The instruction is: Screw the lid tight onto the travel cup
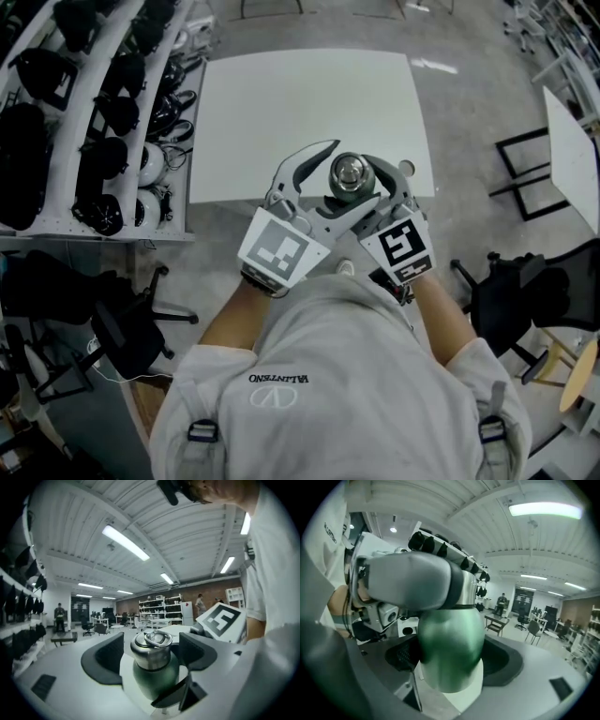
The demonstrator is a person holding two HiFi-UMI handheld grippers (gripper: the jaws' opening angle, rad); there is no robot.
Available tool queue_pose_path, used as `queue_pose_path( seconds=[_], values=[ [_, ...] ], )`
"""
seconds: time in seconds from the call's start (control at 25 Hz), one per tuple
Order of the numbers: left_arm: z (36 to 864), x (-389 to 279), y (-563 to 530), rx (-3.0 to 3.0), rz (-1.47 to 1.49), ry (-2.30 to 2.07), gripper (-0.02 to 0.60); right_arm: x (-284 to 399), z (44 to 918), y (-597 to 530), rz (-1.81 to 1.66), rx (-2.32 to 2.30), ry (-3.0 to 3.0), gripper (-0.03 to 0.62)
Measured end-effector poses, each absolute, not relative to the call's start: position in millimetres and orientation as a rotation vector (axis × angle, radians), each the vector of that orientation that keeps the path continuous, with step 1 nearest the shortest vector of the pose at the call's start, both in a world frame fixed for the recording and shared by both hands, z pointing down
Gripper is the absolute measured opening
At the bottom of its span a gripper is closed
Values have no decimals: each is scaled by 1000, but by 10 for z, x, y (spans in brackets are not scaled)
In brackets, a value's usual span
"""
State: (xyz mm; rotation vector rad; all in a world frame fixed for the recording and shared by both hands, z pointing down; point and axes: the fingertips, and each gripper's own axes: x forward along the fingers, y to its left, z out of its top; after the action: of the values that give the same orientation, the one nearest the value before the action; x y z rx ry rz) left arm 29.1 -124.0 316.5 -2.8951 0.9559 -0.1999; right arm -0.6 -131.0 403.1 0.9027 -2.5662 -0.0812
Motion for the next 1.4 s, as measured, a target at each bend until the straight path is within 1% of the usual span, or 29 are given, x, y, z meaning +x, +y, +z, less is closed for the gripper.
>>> queue_pose_path(
  seconds=[0.12,0.2,0.24,0.32,0.36,0.4,0.64,0.8,0.92,1.12,1.16,1.2,1.24,1.36,1.4],
  values=[
    [3246,198,-1351,-2969,-143,1185,367,48,4069,-1375,-74,1002,-2499,385],
    [3288,162,-1384,-2973,-137,1258,367,61,4102,-1381,-72,1031,-2472,385],
    [3297,169,-1375,-2970,-144,1259,353,64,4117,-1379,-71,1039,-2463,385],
    [3300,208,-1336,-2956,-179,1224,270,64,4139,-1371,-64,1047,-2451,385],
    [3301,229,-1317,-2947,-202,1202,255,63,4145,-1365,-53,1048,-2453,386],
    [3299,247,-1302,-2939,-222,1178,253,61,4146,-1357,-39,1045,-2461,387],
    [3200,303,-1225,-2962,-217,915,250,17,4061,-1234,40,875,-2642,385],
    [3007,353,-1025,-2931,-98,634,250,-71,3917,-1035,61,621,-2831,385],
    [2950,347,-951,-2931,-69,540,249,-124,3830,-933,119,493,-2920,385],
    [3014,289,-1078,-2914,-96,756,260,-102,3899,-1088,52,661,-2816,385],
    [3002,269,-1112,-2924,-63,811,290,-83,3911,-1129,39,705,-2790,385],
    [2980,235,-1147,-2936,-17,864,343,-56,3925,-1172,34,752,-2766,385],
    [2951,181,-1181,-2945,37,920,357,-21,3942,-1216,36,800,-2745,385],
    [2859,-100,-1272,-2900,189,1104,356,122,3976,-1343,56,938,-2701,385],
    [2842,-217,-1301,-2856,218,1171,337,177,3972,-1382,61,980,-2693,385]
  ],
)
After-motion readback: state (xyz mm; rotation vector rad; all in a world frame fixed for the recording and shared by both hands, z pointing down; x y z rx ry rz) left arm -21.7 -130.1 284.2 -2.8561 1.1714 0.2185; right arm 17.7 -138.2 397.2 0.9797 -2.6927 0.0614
